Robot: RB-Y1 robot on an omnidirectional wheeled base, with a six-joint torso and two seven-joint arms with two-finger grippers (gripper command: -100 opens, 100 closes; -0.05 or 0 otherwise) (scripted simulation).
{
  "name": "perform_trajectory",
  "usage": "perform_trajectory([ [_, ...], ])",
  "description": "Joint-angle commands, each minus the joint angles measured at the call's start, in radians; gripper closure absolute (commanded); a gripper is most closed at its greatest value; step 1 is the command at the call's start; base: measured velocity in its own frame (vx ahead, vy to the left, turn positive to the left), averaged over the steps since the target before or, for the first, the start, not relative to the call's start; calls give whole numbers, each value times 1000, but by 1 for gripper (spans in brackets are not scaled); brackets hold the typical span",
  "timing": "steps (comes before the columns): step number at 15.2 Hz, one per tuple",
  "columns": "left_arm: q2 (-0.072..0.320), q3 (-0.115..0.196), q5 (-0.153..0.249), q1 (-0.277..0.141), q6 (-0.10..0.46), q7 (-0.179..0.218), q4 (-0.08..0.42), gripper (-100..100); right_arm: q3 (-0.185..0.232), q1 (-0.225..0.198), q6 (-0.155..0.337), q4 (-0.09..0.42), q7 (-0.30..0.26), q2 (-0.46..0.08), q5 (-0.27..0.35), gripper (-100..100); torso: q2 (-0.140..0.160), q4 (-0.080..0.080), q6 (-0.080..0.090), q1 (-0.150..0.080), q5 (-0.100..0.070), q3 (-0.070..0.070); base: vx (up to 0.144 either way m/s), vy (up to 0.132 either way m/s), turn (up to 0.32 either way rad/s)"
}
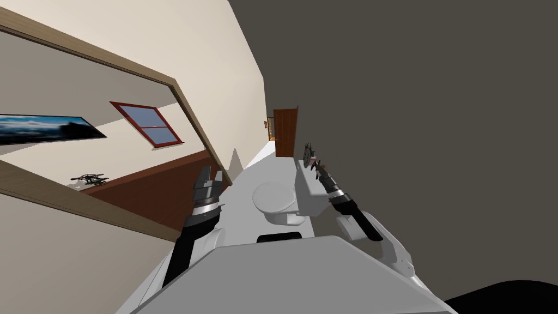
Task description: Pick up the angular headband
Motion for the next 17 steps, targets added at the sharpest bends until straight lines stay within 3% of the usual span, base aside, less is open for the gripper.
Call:
perform_trajectory([
  [1, 0, 0, 0, 0, 0, 0, 0, 0, 3, -7, 11, 5, 0, -35, -8, -100, 0, 0, 0, 0, 0, 0, -4, 16, 28],
  [2, 0, 0, 0, 0, 0, 0, 0, 0, 10, -21, 42, 12, 1, -68, -31, -100, 0, 0, 0, 0, 0, 0, -4, 24, 74],
  [4, 0, 0, 0, 0, 0, 0, 0, 0, 10, -21, 42, 12, 1, -99, -31, -100, 0, 0, 0, 0, 0, 0, -4, 24, 64],
  [5, 0, 0, 0, 0, 0, 0, 0, 0, 18, -35, 73, 19, 1, -130, -55, -100, 0, 0, 0, 0, 0, 0, -6, 24, 83],
  [7, 0, 0, 0, 0, 0, 0, 0, 0, 18, -35, 73, 19, 1, -165, -55, -100, 0, 0, 0, 0, 0, 0, -5, 23, 73],
  [8, 0, 0, 0, 0, 0, 0, 0, 0, 27, -50, 106, 27, 2, -193, -81, -100, 0, 0, 0, 0, 0, 0, -4, 21, 92],
  [10, 0, 0, 0, 0, 0, 0, 0, 0, 27, -50, 106, 27, 2, -232, -81, -100, 0, 0, 0, 0, 0, 0, -5, 20, 65],
  [11, 0, 0, 0, 0, 0, 0, 0, 0, 35, -65, 141, 35, 2, -258, -108, -100, 0, 0, 0, 0, 0, 0, -7, 23, 97],
  [14, 0, 0, 0, 0, 0, 0, 0, 0, 35, -65, 141, 35, 2, -301, -108, -100, 0, 0, 0, 0, 0, 0, -5, 17, 43],
  [15, 0, 0, 0, 0, 0, 0, 0, 0, 45, -81, 176, 43, 3, -338, -136, -100, 0, 0, 0, -1, 0, 0, -5, 18, 83],
  [17, 0, 0, 0, 0, 0, 0, 0, 0, 45, -81, 176, 43, 3, -371, -136, -100, 0, 0, 0, 0, 0, 0, -4, 17, 76],
])
